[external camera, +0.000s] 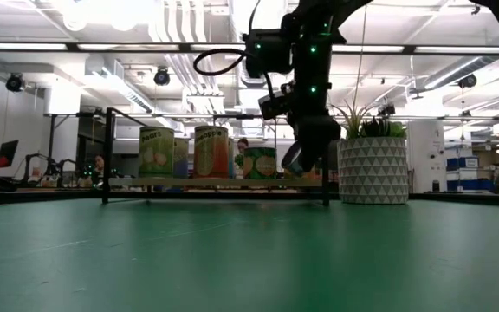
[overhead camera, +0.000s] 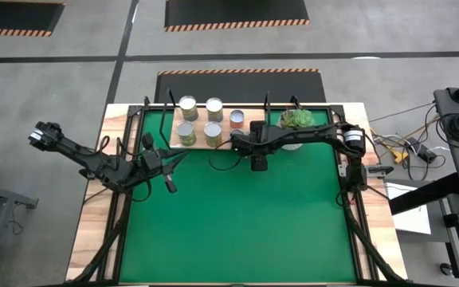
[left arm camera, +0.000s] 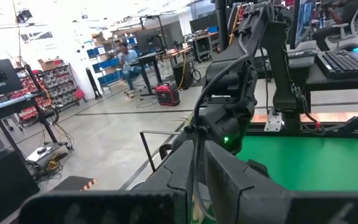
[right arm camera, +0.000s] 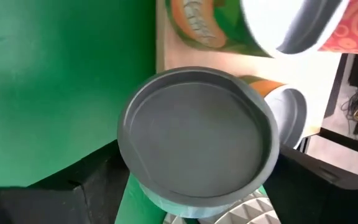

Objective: Pick and place cans onto a shelf
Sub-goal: Put the canned salmon on the shelf, then adjust the cans on the shelf

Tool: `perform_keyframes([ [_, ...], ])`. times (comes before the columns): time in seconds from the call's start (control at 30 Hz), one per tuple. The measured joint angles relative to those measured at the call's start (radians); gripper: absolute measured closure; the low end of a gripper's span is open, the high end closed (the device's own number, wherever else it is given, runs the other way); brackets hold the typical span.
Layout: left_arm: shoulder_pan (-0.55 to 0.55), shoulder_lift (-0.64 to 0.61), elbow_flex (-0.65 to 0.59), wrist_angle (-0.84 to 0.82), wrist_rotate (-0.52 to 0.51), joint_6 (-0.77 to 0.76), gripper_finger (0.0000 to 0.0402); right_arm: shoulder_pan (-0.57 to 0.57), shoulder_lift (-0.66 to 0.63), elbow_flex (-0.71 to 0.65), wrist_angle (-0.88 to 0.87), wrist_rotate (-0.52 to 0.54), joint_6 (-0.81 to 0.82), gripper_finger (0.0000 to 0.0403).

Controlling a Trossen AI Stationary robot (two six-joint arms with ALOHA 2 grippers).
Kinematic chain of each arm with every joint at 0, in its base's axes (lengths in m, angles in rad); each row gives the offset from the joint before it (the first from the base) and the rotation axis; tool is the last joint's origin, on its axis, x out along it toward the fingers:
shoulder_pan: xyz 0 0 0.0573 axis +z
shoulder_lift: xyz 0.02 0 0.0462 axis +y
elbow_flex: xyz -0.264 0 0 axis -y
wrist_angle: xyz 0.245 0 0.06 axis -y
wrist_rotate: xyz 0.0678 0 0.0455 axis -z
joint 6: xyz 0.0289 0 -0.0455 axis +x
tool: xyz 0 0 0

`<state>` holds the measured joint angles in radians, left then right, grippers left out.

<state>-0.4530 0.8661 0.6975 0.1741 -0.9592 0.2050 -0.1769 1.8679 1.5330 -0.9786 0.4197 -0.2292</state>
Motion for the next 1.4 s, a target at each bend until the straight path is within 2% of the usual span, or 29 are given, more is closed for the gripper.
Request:
perform_keyframes([
  [0.13, 0.0, 0.0, 0.0, 0.0, 0.0, 0.0, 0.0382, -0.017, 0.0, 0.0, 0.013, 0.0, 0.029, 0.0066],
  [0.27, 0.0, 0.0, 0.0, 0.0, 0.0, 0.0, 0.0382, -0.03, 0.0, 0.0, 0.026, 0.001, 0.032, 0.0057],
  [0.77, 0.0, 0.0, 0.003, -0.004, 0.0, 0.0, 0.0382, -0.028, -0.007, 0.007, 0.002, 0.0, 0.001, 0.0062],
  [1.1, 0.0, 0.0, 0.005, -0.004, 0.0, 0.0, 0.0382, -0.015, -0.009, 0.159, -0.118, 0.0, 0.001, 0.0079],
  [1.23, 0.0, 0.0, 0.005, -0.004, 0.0, 0.0, 0.0382, -0.016, -0.009, 0.22, -0.138, 0.001, -0.018, 0.0115],
  [1.4, 0.0, 0.0, 0.005, -0.003, 0.0, -0.001, 0.0382, -0.017, -0.009, 0.291, -0.133, 0.0, -0.059, 0.0214],
])
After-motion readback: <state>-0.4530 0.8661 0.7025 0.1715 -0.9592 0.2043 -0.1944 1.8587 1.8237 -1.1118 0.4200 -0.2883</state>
